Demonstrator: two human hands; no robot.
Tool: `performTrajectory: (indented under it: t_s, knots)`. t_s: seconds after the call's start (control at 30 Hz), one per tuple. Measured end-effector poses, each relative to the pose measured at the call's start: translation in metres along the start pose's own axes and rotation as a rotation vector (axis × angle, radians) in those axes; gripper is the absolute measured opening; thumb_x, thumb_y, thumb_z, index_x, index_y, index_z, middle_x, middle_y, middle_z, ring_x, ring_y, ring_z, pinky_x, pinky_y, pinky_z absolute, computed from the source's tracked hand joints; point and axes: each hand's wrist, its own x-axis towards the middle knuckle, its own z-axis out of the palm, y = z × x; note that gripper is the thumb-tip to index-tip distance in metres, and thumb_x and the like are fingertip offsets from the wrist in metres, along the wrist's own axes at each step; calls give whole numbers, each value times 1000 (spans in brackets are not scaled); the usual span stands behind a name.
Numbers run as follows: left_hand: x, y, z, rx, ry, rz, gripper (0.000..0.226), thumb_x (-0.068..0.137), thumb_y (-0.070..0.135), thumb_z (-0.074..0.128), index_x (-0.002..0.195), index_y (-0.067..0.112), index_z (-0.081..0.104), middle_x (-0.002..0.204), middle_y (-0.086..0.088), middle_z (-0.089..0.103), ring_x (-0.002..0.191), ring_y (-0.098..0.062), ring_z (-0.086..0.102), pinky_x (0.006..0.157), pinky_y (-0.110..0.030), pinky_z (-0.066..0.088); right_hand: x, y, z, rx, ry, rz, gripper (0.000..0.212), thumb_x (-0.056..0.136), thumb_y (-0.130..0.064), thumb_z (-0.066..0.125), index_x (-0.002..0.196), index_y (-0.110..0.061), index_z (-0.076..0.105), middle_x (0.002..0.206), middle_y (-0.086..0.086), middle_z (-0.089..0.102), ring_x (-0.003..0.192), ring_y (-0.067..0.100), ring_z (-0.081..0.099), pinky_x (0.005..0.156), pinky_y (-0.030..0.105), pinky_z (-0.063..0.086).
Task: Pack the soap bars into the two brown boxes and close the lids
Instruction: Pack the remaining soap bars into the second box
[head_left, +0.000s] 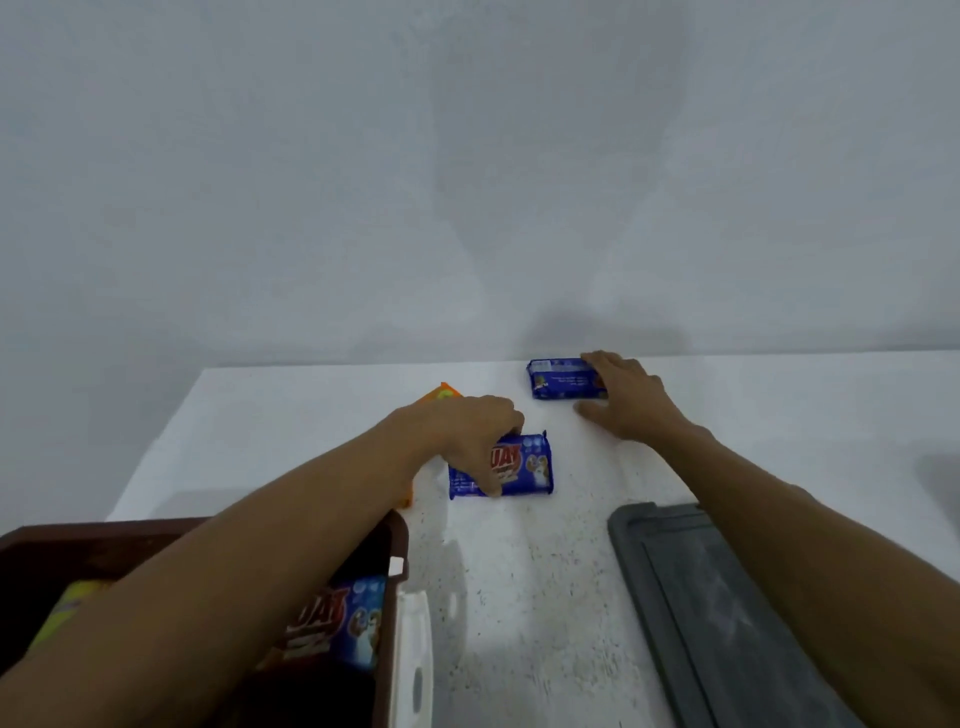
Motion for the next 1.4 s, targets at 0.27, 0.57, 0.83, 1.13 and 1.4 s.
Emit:
performTrajectory:
  t_s: [0.27, 0.57, 0.83, 1.13, 1.4]
  knots:
    - [-7, -5, -8, -513, 70, -68, 36, 85, 17, 70, 113, 15, 48, 114, -3, 66, 87, -18, 65, 67, -27, 54, -10, 2, -7, 155, 190, 44, 40, 102, -43, 35, 119, -14, 57, 113, 12, 67, 92, 24, 63, 72, 31, 49]
    - [-21, -5, -26, -923, 191, -193, 22, 97, 17, 54, 119, 13, 54, 115, -8, 66, 98, -24, 68, 77, -31, 56, -39, -3, -26, 844, 34, 210, 34, 101, -40, 41, 113, -13, 57, 110, 9, 67, 92, 19, 66, 75, 32, 54]
    - [-68, -4, -40, -1079, 295, -133, 13, 100, 22, 49, 105, 15, 58, 105, -8, 69, 87, -19, 68, 68, -26, 55, -65, -45, -45, 1312, -35, 180, 42, 85, -1, 67, 123, -13, 52, 110, 8, 66, 102, 25, 64, 71, 33, 55]
    - [-181, -12, -37, -977, 503, -90, 41, 82, 41, 72, 113, 21, 56, 93, 1, 73, 80, -17, 72, 66, -26, 58, -118, -148, -81, 1235, 88, 31, 29, 87, -1, 66, 105, -18, 50, 99, 12, 65, 87, 26, 69, 59, 33, 58]
    - [-289, -42, 12, -588, 595, -85, 61, 68, 30, 86, 106, 23, 40, 100, 2, 63, 79, -12, 64, 65, -26, 53, -181, -245, -101, 791, 253, -116, 14, 83, -16, 72, 94, -17, 62, 89, 4, 71, 80, 16, 73, 55, 27, 56]
